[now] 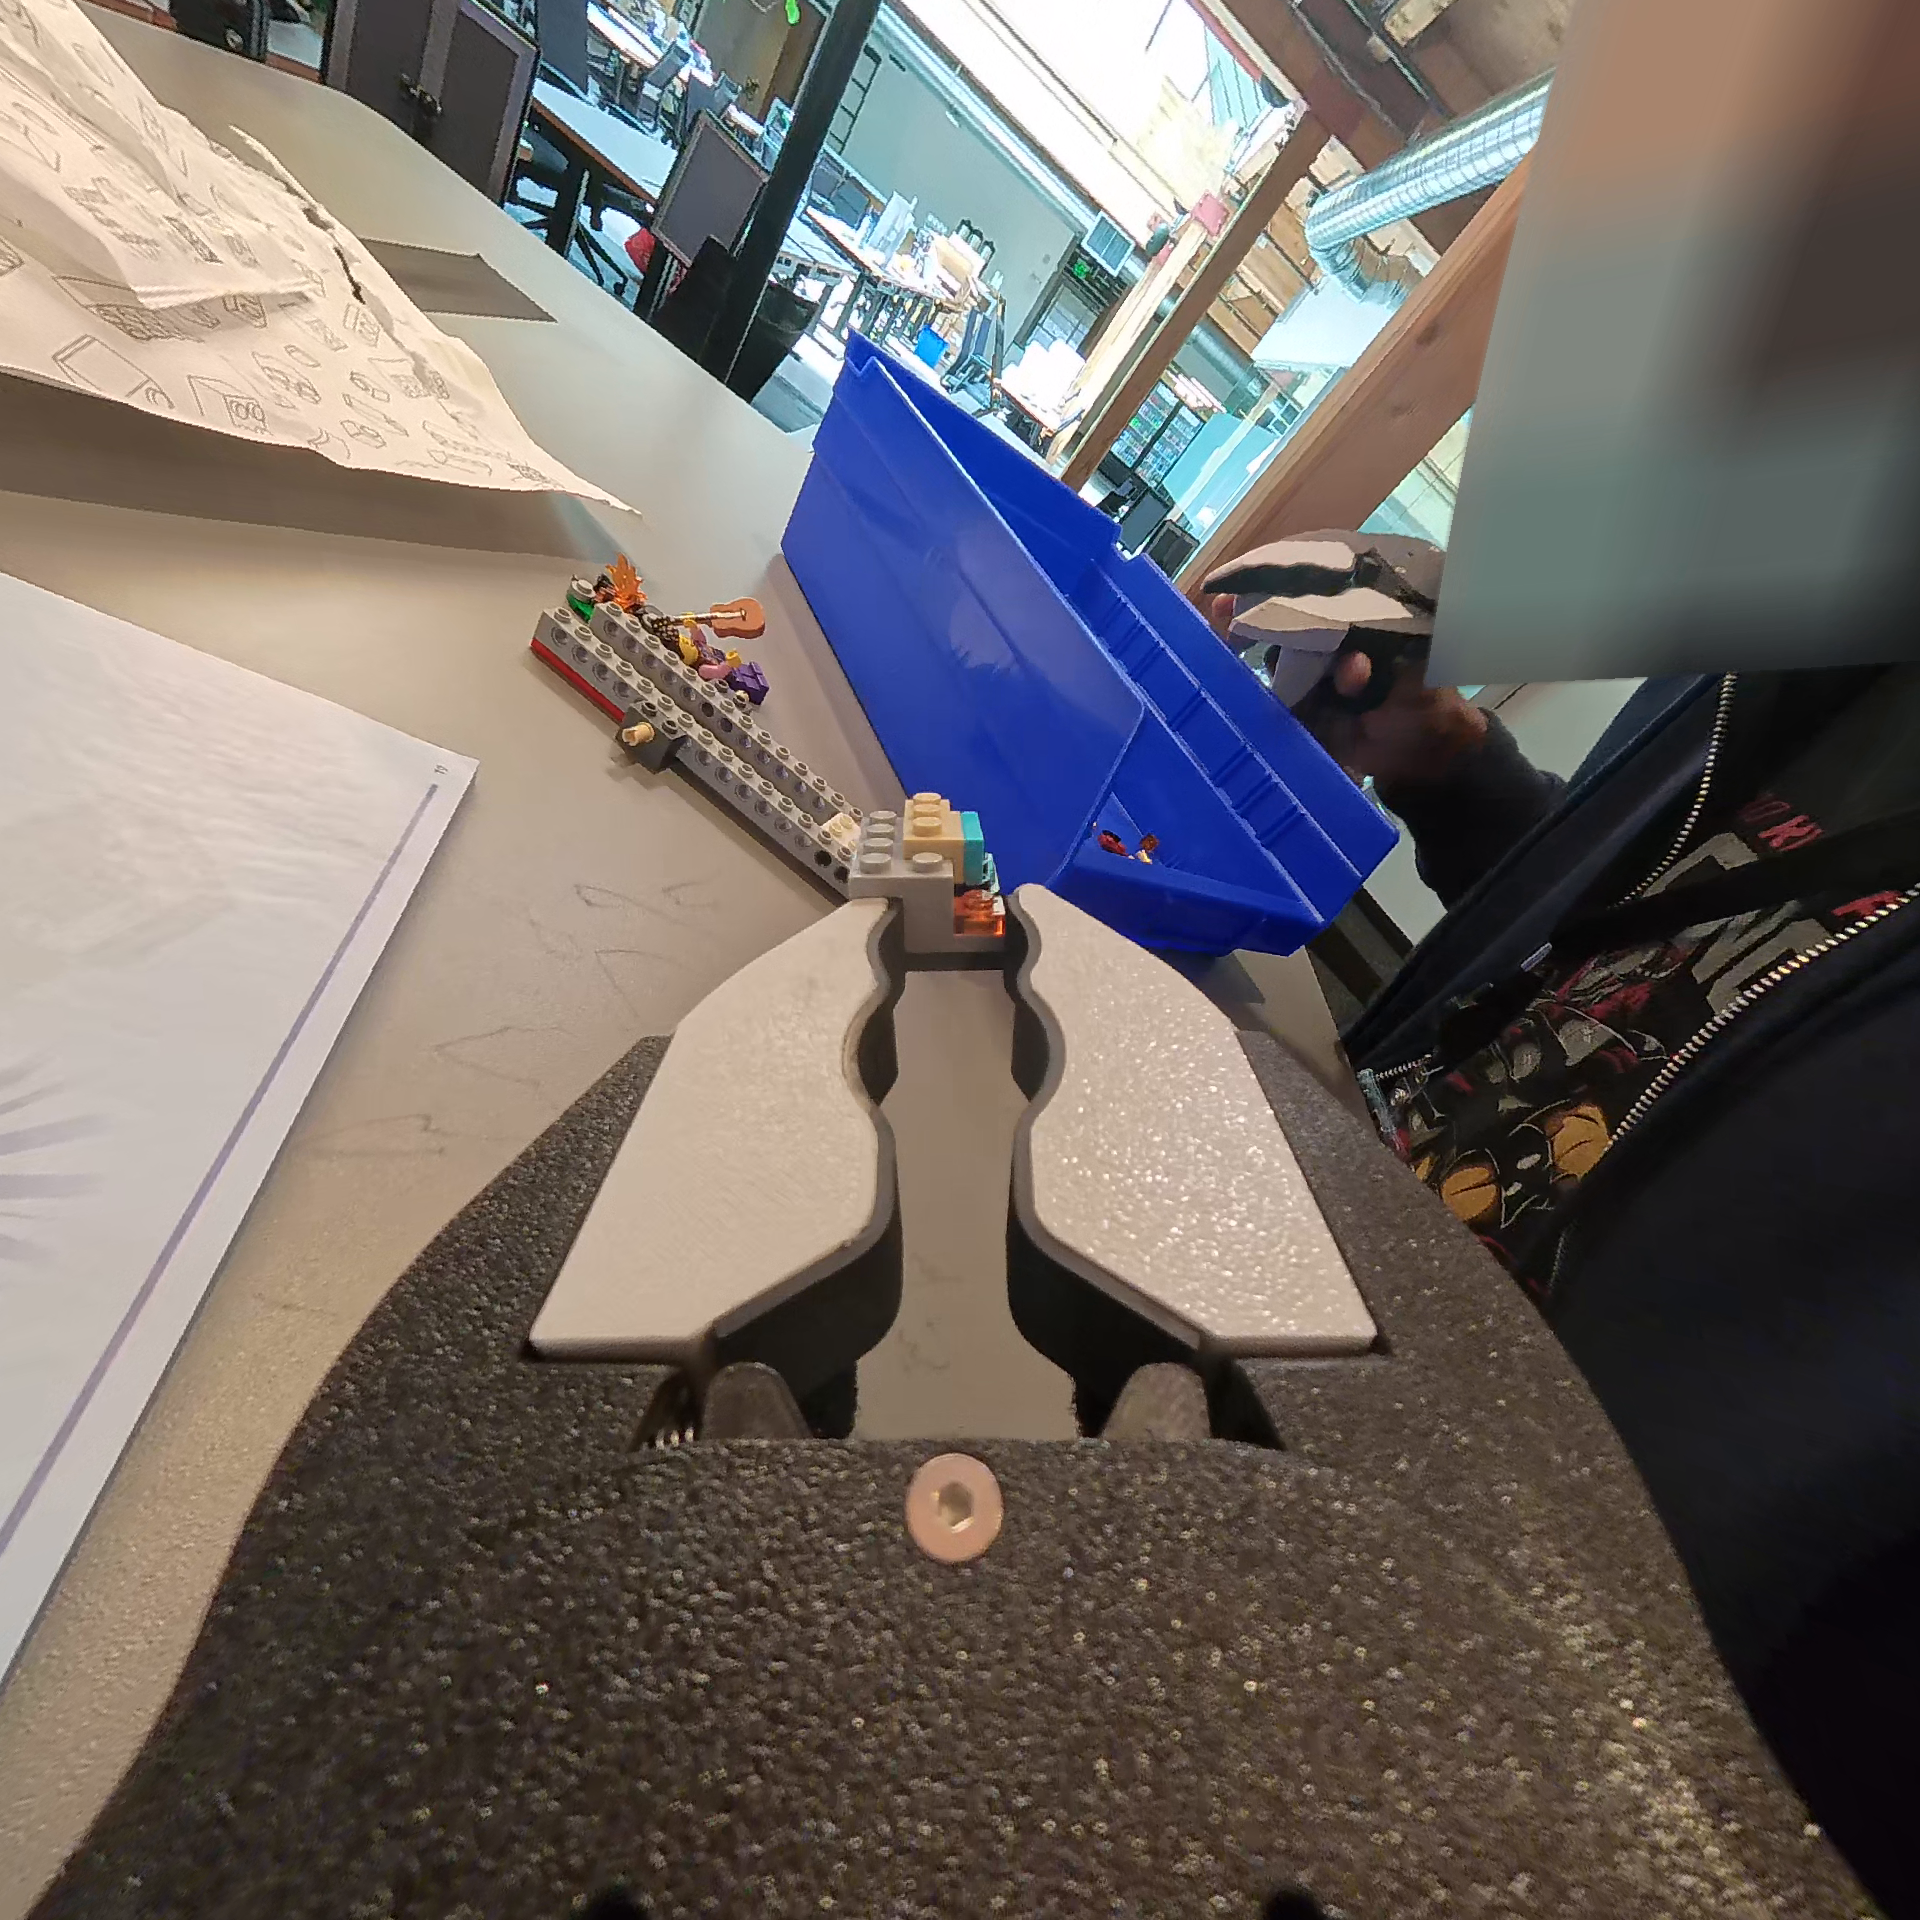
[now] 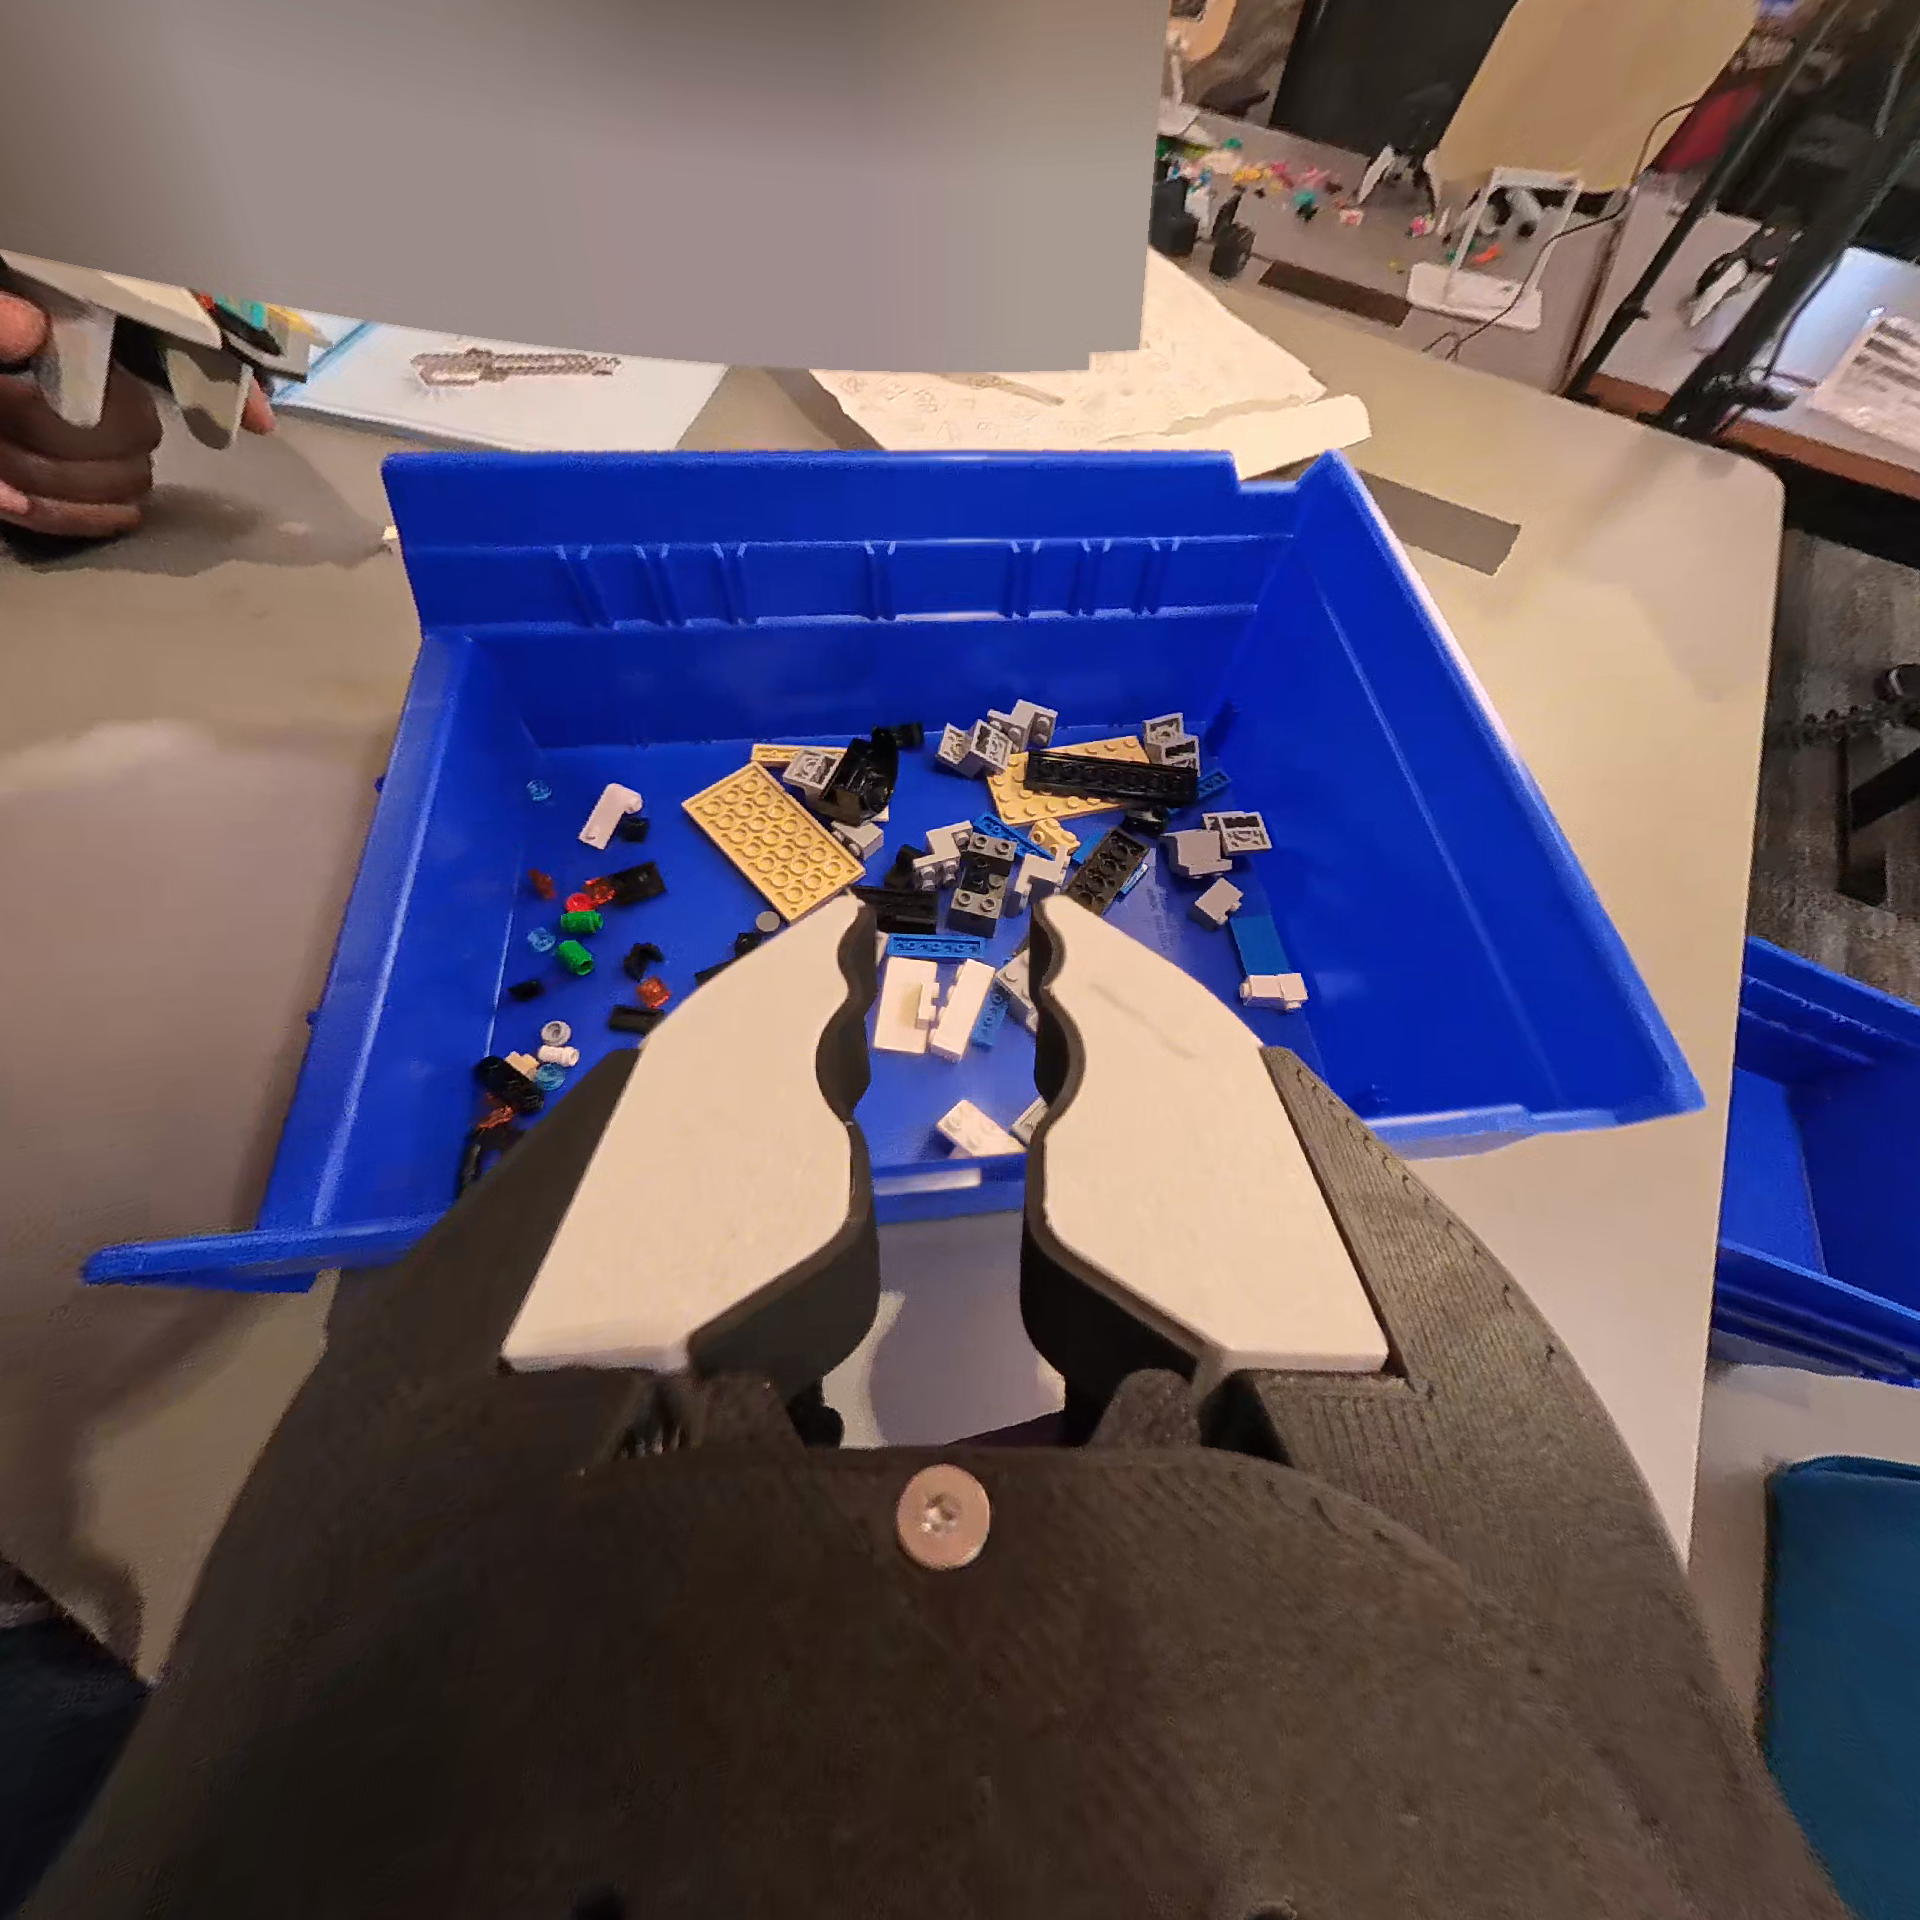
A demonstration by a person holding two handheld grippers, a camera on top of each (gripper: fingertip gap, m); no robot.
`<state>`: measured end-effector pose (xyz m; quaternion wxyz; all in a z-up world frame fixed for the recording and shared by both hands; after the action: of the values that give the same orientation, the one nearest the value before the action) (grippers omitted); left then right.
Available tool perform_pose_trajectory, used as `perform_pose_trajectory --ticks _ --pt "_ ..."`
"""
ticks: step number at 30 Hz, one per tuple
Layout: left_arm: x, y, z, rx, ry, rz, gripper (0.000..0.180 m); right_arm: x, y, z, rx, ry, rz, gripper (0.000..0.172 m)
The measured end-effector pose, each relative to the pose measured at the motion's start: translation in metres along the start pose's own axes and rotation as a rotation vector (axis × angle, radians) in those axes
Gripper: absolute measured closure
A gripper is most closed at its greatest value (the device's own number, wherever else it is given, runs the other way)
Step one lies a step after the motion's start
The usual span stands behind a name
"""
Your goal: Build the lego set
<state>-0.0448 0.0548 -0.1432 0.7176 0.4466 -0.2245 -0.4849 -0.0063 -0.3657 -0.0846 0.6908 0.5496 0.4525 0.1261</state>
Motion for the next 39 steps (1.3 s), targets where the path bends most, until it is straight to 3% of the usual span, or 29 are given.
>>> perform_pose_trajectory --ticks 7,20,28,32,36,39 --pt "0.000 0.000 0.000 0.000 0.000 0.001 0.163 0.011 0.020 0.007 -0.028 0.014 -0.036 0.143" --pt "0.000 0.000 0.000 0.002 -0.002 0.001 0.163 0.042 0.020 -0.007 0.024 0.127 -0.097 0.144" --pt "0.000 0.000 0.001 0.001 -0.006 0.003 0.163 0.051 0.056 0.000 -0.024 0.107 -0.095 0.145" --pt "0.000 0.000 0.000 0.000 -0.007 0.000 0.163 0.063 0.070 0.012 -0.152 0.118 -0.132 0.146" --pt "0.001 0.000 0.000 -0.001 -0.007 -0.003 0.163 0.091 0.075 0.023 -0.359 0.247 -0.219 0.146" --pt "0.001 0.000 0.001 0.000 -0.007 -0.005 0.163 0.115 0.077 0.023 -0.347 0.412 -0.238 0.148"
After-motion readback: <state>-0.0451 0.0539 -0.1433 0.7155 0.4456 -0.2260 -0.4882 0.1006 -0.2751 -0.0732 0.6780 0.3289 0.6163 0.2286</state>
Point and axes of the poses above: each gripper's, where its closed fingertips meet, x out along the fingers, y out of its top, z = x × y across the jaws, the point moved 6 cm from there along -x, back along the fingers, and after that the axes turned 5 degrees about x, right-handed, at the moved point
